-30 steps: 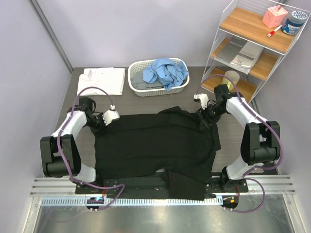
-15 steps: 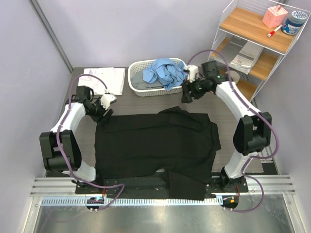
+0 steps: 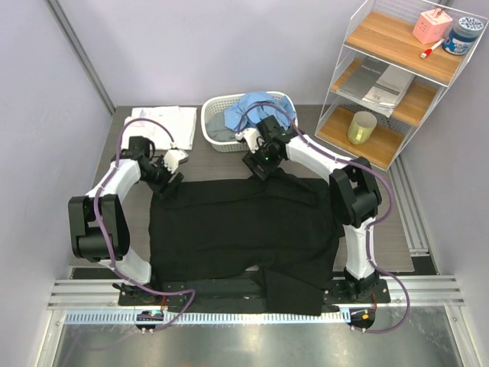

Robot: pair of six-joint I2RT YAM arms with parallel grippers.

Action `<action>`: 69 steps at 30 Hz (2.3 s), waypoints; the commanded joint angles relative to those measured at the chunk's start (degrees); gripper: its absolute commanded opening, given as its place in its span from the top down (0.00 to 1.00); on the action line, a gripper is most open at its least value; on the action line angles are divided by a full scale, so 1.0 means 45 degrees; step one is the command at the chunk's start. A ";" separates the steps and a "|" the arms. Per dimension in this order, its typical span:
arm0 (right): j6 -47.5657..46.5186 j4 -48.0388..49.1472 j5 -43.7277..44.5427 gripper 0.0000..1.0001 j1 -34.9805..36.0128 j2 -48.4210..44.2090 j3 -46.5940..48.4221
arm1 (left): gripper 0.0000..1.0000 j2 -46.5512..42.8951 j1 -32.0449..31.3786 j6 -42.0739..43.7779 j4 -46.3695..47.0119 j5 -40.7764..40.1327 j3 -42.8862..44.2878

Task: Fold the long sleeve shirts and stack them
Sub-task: Fold the shirt

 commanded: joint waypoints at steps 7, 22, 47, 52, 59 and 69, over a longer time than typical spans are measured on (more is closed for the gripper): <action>-0.0647 0.0693 0.2107 0.93 0.0292 0.0356 0.0594 | 0.45 0.1388 -0.0262 -0.0448 0.1038 -0.1378 -0.0016; 0.1268 0.0892 -0.0616 0.99 -0.1250 -0.3510 -0.0305 | 0.96 0.3031 -0.0302 -0.0389 0.1332 -0.3333 -0.0173; -0.1376 -0.1166 -0.5097 0.26 -0.1307 -0.6855 -0.5424 | 0.66 -0.0035 -0.0282 -0.2030 -0.0757 0.0338 0.2132; 0.3412 0.2507 -0.3929 0.23 -0.2129 -0.6248 -0.5637 | 0.63 -0.0660 -0.0263 -0.2634 -0.0720 0.0788 0.2054; 0.4373 0.3447 -0.2054 0.23 -0.2383 -0.4334 -0.5111 | 0.53 -0.1324 -0.0282 -0.3727 -0.0524 0.1295 0.2170; 0.4198 0.4249 -0.1483 0.25 -0.2462 -0.2204 -0.4231 | 0.48 -0.1832 -0.0282 -0.3905 -0.0797 0.1453 0.2132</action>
